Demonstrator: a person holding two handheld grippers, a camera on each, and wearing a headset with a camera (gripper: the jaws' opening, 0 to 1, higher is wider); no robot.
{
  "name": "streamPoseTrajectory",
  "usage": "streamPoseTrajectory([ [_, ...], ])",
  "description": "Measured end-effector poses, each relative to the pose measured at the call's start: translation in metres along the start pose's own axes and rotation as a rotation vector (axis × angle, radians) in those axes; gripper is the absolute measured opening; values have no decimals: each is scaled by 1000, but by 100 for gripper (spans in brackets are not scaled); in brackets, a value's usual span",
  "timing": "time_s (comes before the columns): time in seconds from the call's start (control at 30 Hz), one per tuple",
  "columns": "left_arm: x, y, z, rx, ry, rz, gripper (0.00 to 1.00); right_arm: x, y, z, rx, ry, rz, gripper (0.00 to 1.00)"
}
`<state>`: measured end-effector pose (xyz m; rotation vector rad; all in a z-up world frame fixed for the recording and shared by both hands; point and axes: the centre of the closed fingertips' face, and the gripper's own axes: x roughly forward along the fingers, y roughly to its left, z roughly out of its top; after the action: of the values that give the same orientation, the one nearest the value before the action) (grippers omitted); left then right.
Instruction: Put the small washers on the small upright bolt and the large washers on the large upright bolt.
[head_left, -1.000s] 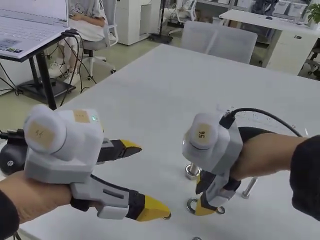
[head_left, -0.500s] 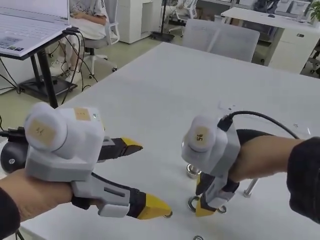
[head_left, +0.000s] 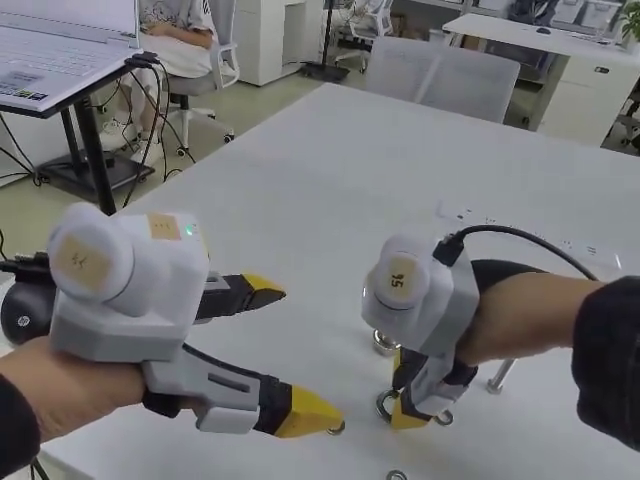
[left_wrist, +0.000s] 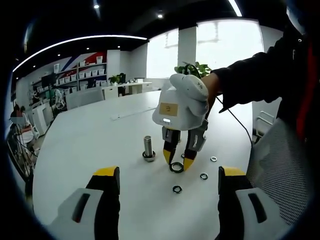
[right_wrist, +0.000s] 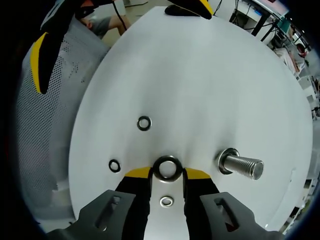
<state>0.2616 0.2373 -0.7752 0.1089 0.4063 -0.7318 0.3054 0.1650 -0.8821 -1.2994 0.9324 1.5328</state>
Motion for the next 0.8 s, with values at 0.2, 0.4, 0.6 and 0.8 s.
streamPoseTrajectory([
  [0.2, 0, 0, 0, 1, 3, -2, 80, 0, 0, 0, 11, -7, -4, 25],
  [0.4, 1, -1, -1, 0, 5, -4, 80, -1, 0, -1, 16, -5, -2, 24],
  [0.6, 1, -1, -2, -1, 8, -5, 80, -4, -2, -3, 27, -10, 0, 24],
  [0.8, 2, -1, -3, 0, 13, -9, 80, -8, -4, -4, 42, -16, -1, 24],
])
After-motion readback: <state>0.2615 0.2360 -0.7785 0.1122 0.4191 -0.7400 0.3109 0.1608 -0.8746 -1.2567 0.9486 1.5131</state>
